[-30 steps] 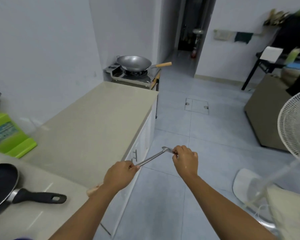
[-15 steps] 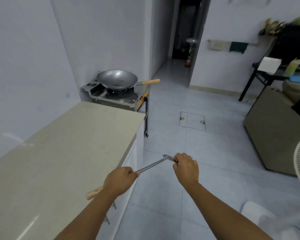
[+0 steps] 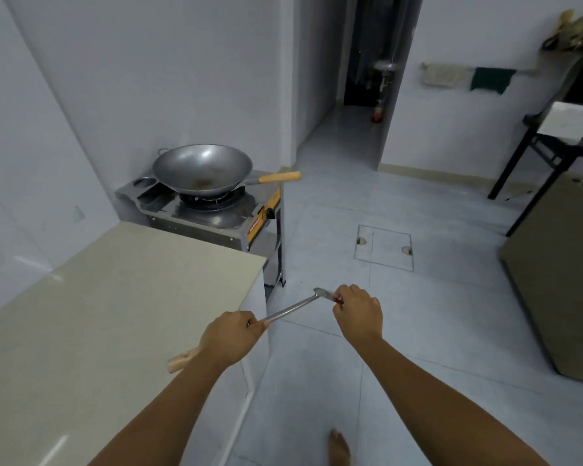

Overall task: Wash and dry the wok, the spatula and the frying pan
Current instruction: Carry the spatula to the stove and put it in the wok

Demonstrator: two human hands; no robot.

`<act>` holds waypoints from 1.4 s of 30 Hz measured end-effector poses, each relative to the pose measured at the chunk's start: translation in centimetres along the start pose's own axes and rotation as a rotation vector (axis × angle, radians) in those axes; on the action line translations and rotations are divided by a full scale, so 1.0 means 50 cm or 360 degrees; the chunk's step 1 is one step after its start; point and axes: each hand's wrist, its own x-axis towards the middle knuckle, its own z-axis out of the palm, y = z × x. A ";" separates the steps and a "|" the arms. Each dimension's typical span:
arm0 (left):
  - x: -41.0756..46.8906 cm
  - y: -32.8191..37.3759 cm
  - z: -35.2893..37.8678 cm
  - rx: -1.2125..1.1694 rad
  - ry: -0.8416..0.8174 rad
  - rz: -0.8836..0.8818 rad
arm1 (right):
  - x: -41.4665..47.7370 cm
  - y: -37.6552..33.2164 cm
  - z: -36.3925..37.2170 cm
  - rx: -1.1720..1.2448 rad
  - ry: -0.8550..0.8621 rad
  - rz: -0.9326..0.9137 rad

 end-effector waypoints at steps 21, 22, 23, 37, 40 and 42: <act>0.381 -0.011 -0.143 -0.0031 0.0597 -0.0927 | 0.657 -0.212 0.197 0.0359 -0.0299 -0.1109; 0.401 -0.023 -0.153 -0.0056 0.0636 -0.0960 | 0.685 -0.233 0.208 0.0317 -0.0274 -0.1199; 0.424 -0.034 -0.166 -0.0071 0.0671 -0.0982 | 0.717 -0.255 0.220 0.0296 -0.0248 -0.1268; 0.744 -0.072 -0.303 -0.0149 0.0775 -0.1066 | 1.065 -0.400 0.330 0.0436 -0.0395 -0.1309; 0.802 -0.069 -0.298 -0.0126 0.0699 -0.1124 | 1.098 -0.386 0.349 0.0378 -0.0462 -0.1320; 0.841 -0.059 -0.290 -0.0145 0.0661 -0.1181 | 1.111 -0.371 0.362 0.0231 -0.0615 -0.1287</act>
